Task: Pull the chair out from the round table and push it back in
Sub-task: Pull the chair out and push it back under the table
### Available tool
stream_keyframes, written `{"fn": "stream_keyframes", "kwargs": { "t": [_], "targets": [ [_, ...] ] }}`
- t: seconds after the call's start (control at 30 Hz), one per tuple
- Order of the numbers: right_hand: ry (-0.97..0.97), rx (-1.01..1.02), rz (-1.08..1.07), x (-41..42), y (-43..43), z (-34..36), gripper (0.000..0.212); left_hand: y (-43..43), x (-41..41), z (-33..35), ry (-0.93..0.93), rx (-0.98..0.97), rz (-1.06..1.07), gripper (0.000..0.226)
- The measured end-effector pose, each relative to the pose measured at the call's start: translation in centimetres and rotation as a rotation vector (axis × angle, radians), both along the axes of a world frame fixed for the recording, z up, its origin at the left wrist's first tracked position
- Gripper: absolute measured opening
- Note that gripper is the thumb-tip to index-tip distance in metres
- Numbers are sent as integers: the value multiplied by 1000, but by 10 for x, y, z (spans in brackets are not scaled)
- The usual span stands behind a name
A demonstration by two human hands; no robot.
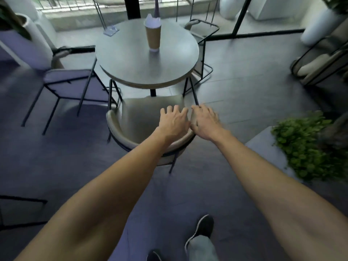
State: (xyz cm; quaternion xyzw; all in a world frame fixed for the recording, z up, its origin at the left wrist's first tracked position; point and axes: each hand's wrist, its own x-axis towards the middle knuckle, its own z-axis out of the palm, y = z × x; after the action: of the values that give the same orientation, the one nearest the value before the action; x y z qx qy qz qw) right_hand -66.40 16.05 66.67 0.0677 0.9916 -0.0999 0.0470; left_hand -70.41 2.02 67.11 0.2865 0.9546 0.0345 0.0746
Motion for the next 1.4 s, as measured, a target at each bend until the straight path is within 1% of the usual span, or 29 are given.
{"fn": "stream_keyframes", "kwargs": {
  "t": [0.07, 0.1, 0.2, 0.37, 0.57, 0.77, 0.9, 1.13, 1.3, 1.4],
  "targets": [
    [48, -25, -12, -12, 30, 20, 56, 32, -15, 19, 34, 31, -4, 49],
    [62, -24, -11, -20, 47, 29, 56, 49, -23, 27, 40, 38, -7, 50],
    [46, 16, 13, -45, 98, 51, 66, 99, -52, 45, 54, 11, 6, 52],
    [55, 46, 43, -99, 183, 78, 72, 173, -98, 56, 78, -23, 64, 54],
    [24, 63, 56, -158, 261, 95, 79, 235, -151, 65, 52, -37, 107, 54],
    [-24, 97, 75, -239, 318, 91, 79, 281, -233, 70, 31, -30, 151, 53],
    [-30, 122, 90, -318, 358, 84, 76, 318, -313, 62, 7, -14, 163, 53],
    [-73, 140, 55, -468, 444, 88, 74, 406, -487, 67, -32, 15, 175, 54],
    [-74, 154, 46, -566, 510, 97, 71, 471, -580, 74, -58, 19, 156, 54],
    [-58, 157, 50, -627, 554, 93, 72, 512, -637, 66, -46, 14, 152, 53]
  ]
}}
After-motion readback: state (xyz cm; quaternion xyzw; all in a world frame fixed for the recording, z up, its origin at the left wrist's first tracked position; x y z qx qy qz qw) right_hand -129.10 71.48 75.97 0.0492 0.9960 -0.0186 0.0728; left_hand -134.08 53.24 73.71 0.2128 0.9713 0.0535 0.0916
